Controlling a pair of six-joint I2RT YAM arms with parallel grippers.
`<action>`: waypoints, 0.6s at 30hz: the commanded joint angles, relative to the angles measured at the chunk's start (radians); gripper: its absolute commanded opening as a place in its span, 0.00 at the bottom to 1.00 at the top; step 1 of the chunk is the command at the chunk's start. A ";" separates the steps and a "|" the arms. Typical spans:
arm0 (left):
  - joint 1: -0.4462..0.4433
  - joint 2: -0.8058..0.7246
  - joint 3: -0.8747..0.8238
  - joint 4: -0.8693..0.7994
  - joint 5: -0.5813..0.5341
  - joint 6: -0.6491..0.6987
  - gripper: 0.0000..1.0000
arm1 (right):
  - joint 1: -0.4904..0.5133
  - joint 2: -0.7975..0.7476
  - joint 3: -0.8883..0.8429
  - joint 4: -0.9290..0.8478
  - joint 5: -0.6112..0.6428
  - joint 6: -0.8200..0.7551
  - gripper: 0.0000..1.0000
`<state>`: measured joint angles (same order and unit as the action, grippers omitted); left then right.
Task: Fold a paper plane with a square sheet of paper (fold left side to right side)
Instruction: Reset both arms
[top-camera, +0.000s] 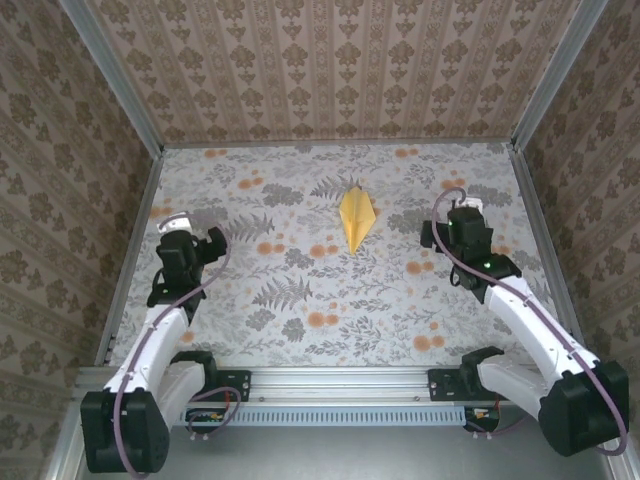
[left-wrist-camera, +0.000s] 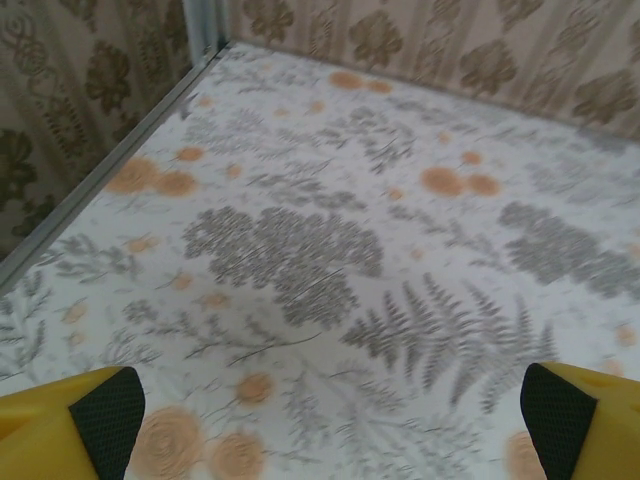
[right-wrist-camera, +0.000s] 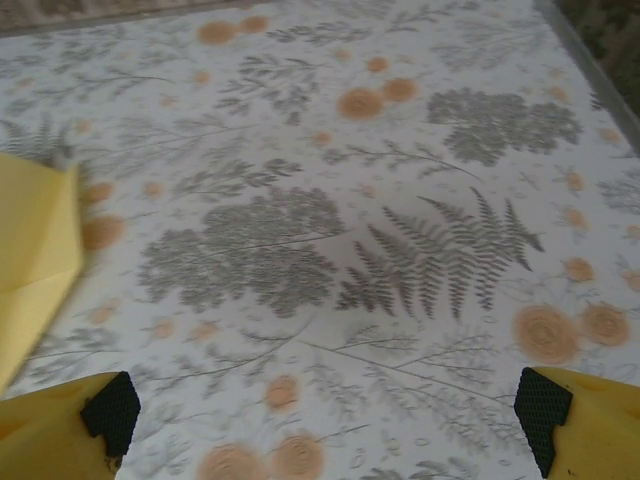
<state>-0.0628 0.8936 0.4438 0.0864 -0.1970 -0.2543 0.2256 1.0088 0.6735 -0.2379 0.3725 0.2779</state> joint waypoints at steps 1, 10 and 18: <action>0.019 0.036 -0.002 0.100 -0.061 0.100 1.00 | -0.031 -0.003 -0.119 0.263 0.064 -0.082 1.00; 0.047 0.217 -0.058 0.364 0.108 0.214 1.00 | -0.126 0.189 -0.277 0.694 -0.056 -0.170 1.00; 0.055 0.408 -0.100 0.632 0.219 0.261 1.00 | -0.172 0.327 -0.274 0.927 -0.195 -0.221 1.00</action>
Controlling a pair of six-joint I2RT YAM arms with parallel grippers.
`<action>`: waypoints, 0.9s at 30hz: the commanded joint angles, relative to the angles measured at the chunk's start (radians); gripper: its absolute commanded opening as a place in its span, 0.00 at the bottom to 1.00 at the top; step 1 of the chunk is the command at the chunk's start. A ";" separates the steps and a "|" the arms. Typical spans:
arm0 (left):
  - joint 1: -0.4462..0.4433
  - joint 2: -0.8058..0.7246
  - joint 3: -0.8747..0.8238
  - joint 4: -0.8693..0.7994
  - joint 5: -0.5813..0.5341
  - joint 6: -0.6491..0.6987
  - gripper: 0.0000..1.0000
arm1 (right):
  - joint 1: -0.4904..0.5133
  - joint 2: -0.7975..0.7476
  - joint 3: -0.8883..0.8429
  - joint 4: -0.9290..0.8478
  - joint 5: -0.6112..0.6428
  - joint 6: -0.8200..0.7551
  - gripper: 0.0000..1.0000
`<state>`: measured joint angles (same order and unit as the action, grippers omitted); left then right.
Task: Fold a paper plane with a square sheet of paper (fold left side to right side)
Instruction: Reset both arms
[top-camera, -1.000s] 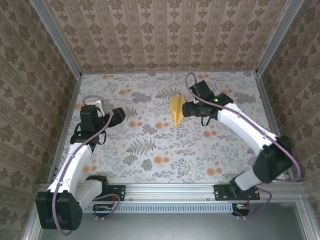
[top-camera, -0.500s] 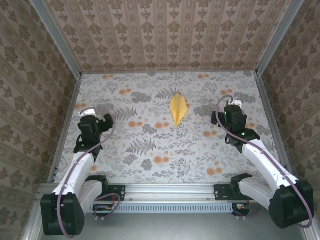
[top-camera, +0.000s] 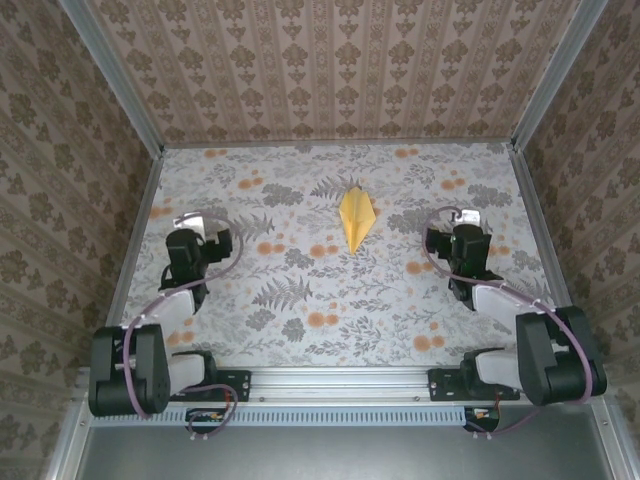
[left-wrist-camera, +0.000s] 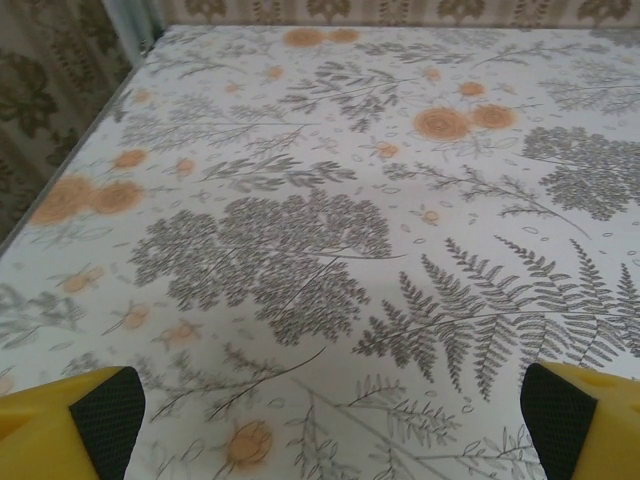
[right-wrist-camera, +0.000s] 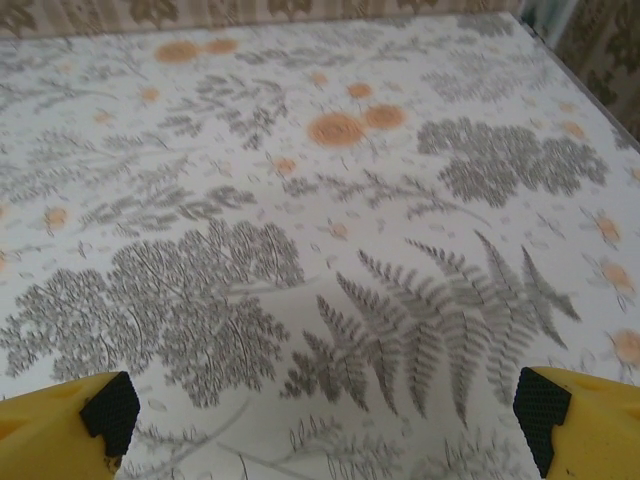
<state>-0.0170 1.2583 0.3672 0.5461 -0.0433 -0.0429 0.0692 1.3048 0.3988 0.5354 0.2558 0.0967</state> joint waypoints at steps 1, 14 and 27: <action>0.008 0.065 -0.019 0.202 0.071 0.065 1.00 | -0.018 0.049 0.009 0.165 -0.091 -0.055 1.00; 0.018 0.278 0.012 0.356 0.182 0.132 1.00 | -0.062 0.217 0.025 0.279 -0.193 -0.053 1.00; 0.018 0.278 0.041 0.301 0.087 0.096 1.00 | -0.051 0.223 0.005 0.324 -0.174 -0.061 1.00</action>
